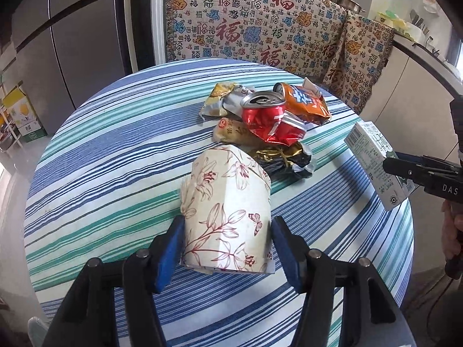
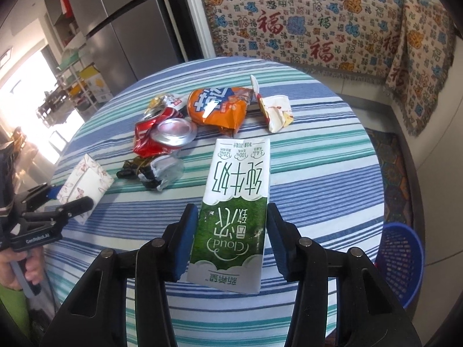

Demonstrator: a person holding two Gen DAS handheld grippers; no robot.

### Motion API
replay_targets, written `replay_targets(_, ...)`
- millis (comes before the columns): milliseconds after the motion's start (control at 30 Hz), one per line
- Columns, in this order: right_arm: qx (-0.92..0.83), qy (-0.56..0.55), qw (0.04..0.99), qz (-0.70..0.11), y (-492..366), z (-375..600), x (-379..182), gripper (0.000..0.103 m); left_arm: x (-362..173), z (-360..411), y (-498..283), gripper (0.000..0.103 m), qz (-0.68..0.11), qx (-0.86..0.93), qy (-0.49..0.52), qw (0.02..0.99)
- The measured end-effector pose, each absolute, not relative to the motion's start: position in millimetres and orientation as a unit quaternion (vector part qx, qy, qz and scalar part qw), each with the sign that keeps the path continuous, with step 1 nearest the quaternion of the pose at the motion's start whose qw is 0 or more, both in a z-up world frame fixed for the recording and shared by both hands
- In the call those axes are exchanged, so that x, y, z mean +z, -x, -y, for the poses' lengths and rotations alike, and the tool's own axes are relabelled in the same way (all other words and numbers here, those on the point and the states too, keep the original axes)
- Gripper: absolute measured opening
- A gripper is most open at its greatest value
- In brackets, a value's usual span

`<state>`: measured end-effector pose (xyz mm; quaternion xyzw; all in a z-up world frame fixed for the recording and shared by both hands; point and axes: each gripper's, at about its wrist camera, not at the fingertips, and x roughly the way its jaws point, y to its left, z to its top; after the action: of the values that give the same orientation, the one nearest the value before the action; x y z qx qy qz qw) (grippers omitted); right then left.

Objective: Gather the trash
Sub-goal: 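Lift the paper cup with the left tool while the right lifts the milk carton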

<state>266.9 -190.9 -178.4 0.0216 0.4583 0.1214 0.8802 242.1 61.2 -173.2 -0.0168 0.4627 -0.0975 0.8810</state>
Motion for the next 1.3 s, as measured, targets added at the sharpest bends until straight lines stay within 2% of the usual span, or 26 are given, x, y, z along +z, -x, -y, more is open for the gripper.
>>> replay_targets(800, 0.129, -0.043, 0.882, -0.452, -252.1, 210.7, -178.9, 0.049, -154.6, 8.7, -242.1, 0.061, -0.446, -0.124, -0.007, 0.887)
replay_targets(1167, 0.133, 0.012, 0.863, -0.488, -257.7, 187.2, -202.6, 0.051, -200.3, 11.9, -241.7, 0.066, -0.489, -0.127, -0.005, 0.863)
replay_targets(1200, 0.132, 0.011, 0.862, -0.489, -258.3, 187.9, -203.1, 0.052, -201.0, 12.0, -240.3, 0.066, -0.492, -0.129, -0.007, 0.861)
replay_targets(1300, 0.129, 0.012, 0.858, -0.496, -259.2, 189.1, -206.3, 0.072, -196.6, 14.7, -238.0, 0.067, -0.497, -0.137, -0.021, 0.857)
